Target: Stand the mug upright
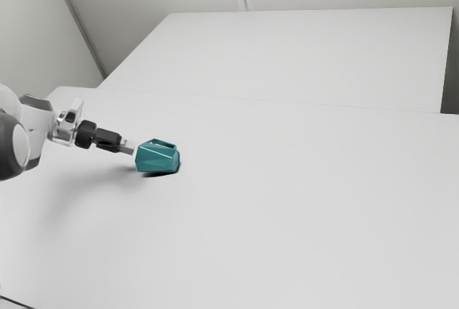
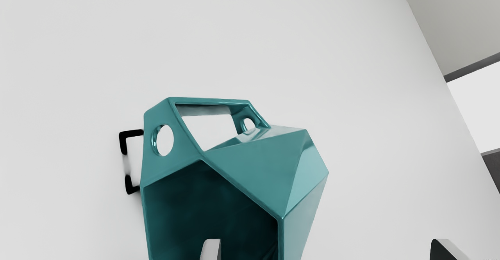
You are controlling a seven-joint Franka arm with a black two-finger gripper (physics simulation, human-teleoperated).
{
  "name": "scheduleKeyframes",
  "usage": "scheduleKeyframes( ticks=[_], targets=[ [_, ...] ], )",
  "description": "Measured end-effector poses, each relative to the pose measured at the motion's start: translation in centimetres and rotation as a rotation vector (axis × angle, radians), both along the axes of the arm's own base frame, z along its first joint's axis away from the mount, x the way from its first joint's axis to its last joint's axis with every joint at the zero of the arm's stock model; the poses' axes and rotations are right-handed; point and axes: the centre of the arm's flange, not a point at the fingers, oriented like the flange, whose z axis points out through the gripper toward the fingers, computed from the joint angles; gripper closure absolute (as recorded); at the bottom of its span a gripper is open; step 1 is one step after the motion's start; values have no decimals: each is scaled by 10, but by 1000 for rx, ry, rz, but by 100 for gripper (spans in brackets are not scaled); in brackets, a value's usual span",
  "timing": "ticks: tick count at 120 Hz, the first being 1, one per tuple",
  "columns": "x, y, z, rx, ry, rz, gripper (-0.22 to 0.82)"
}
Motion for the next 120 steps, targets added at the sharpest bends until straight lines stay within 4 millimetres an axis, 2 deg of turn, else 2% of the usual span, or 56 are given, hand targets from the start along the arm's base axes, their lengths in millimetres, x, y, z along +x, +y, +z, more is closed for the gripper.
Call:
scheduleKeyframes(
  ticks=[40, 76, 93, 120],
  targets=[
    [13, -7, -21, -24, -11, -26, 2],
    [27, -21, -28, -43, -32, -46, 4],
    [29, -24, -35, -58, -34, -42, 14],
    [31, -27, -37, -73, -43, -34, 43]
  ],
)
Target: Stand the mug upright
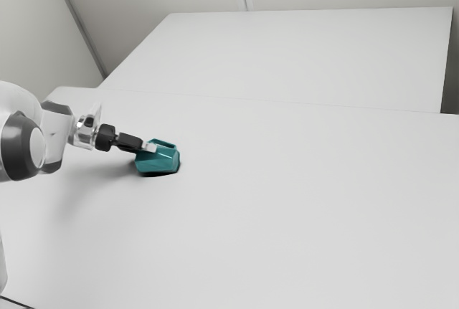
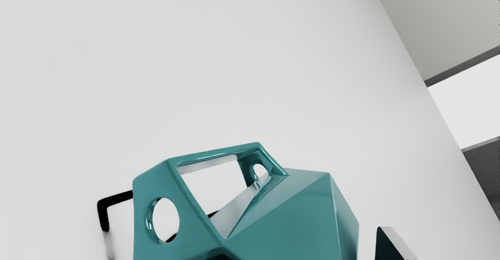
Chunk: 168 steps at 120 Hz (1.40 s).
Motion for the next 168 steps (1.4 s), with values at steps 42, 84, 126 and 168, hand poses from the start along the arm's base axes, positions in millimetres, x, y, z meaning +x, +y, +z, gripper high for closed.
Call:
scheduleKeyframes(
  ticks=[42, 84, 126, 168],
  targets=[
    [5, -10, 9, -11, -21, -17, 70],
    [16, -47, 65, 4, -104, -71, 76],
    [38, -121, 134, 439, -93, -213, 78],
    [58, -153, 138, 859, -49, -240, 79]
  ],
)
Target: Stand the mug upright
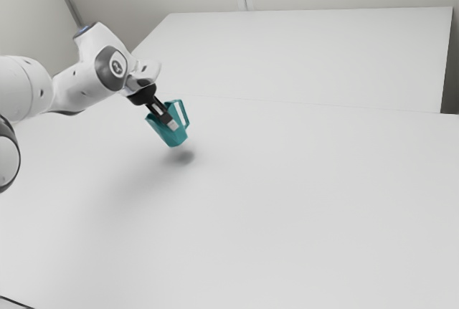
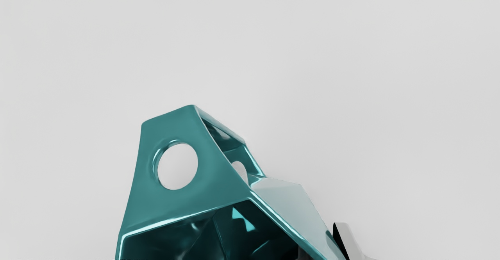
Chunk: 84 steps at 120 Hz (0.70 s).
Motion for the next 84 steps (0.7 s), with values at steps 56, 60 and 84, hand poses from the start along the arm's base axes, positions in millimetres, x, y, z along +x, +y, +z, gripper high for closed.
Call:
scheduleKeyframes(
  ticks=[56, 60, 84],
  targets=[
    [3, -34, -14, 81, 9, 131, 79],
    [0, -38, -17, 80, 13, 139, 79],
    [-7, -49, -22, 74, 19, 197, 79]
  ],
)
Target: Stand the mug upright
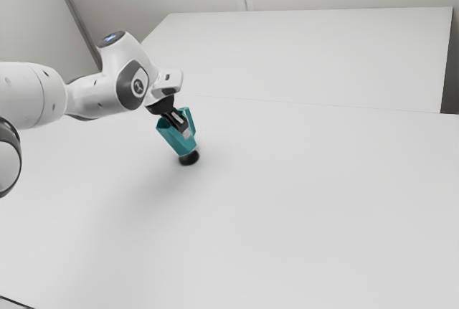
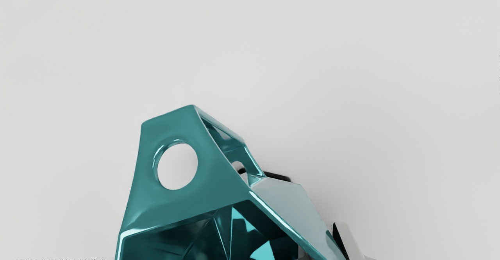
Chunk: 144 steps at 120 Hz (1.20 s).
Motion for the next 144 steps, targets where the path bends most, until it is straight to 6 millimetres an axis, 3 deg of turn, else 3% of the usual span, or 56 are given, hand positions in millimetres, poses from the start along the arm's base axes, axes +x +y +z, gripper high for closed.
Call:
scheduleKeyframes(
  ticks=[80, 117, 125, 144],
  targets=[
    [3, -6, -28, -11, 37, 130, 78],
    [4, -7, -31, -24, 43, 154, 62],
    [3, -8, -26, -26, 37, 155, 59],
    [1, -11, 9, -20, -13, 142, 54]
  ],
)
